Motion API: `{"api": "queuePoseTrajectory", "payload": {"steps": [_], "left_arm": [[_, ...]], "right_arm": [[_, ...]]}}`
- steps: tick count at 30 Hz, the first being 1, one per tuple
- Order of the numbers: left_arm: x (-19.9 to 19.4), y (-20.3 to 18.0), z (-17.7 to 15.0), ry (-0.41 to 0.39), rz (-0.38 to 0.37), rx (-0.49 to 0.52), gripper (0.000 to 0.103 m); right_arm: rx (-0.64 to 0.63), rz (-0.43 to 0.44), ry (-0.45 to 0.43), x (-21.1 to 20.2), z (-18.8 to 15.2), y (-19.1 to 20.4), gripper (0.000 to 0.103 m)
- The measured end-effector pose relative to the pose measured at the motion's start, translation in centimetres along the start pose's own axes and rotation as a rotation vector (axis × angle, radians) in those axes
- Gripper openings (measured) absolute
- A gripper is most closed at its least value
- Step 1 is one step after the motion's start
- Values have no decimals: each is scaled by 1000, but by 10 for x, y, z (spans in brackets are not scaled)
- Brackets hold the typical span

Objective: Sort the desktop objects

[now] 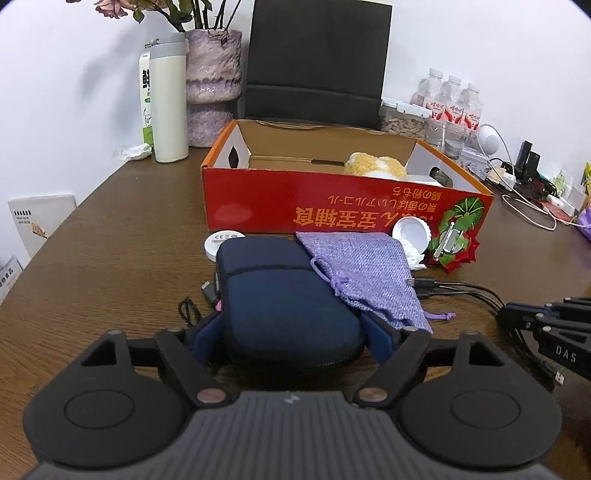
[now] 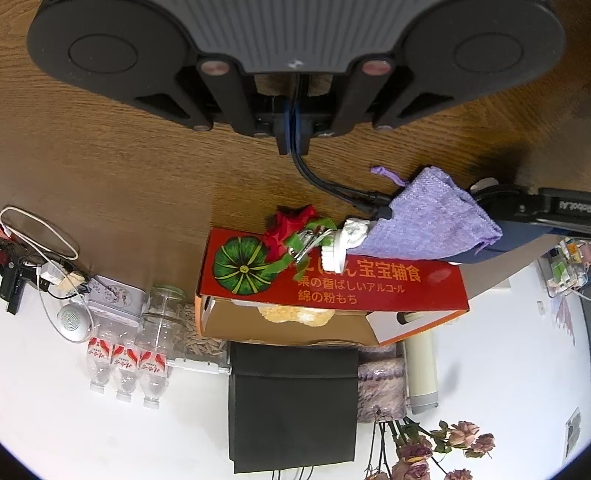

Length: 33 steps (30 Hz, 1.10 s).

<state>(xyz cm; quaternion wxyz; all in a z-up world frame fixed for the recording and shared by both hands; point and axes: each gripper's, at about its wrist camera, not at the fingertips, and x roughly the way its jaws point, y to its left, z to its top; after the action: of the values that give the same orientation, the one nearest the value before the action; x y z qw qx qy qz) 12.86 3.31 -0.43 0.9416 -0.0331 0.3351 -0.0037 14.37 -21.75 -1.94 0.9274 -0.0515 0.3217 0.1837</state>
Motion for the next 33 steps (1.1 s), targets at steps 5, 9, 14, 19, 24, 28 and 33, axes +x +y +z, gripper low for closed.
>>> {"api": "queuePoseTrajectory", "payload": {"steps": [5,9,14,19,24,28,33], "left_arm": [[6,-2,6,4,19,-41,89],[14,-3,12,5,43,-54,89],[28,0,15,13,75,-79,89],[33,3,13,-2,98,-82,83],[30,1,11,-31,99,-74,69],[25,3,8,-45,87,-75,66],[13,5,4,-75,88,-58,64]], "right_arm": [[20,31,2,4,3,-2,13],[16,39,6,11,8,-1,15],[-12,44,7,21,15,4,17],[-27,34,-5,21,13,6,8],[-46,24,-17,18,9,10,2],[-34,23,-39,12,6,12,2],[-5,23,-91,-2,7,12,2]]}}
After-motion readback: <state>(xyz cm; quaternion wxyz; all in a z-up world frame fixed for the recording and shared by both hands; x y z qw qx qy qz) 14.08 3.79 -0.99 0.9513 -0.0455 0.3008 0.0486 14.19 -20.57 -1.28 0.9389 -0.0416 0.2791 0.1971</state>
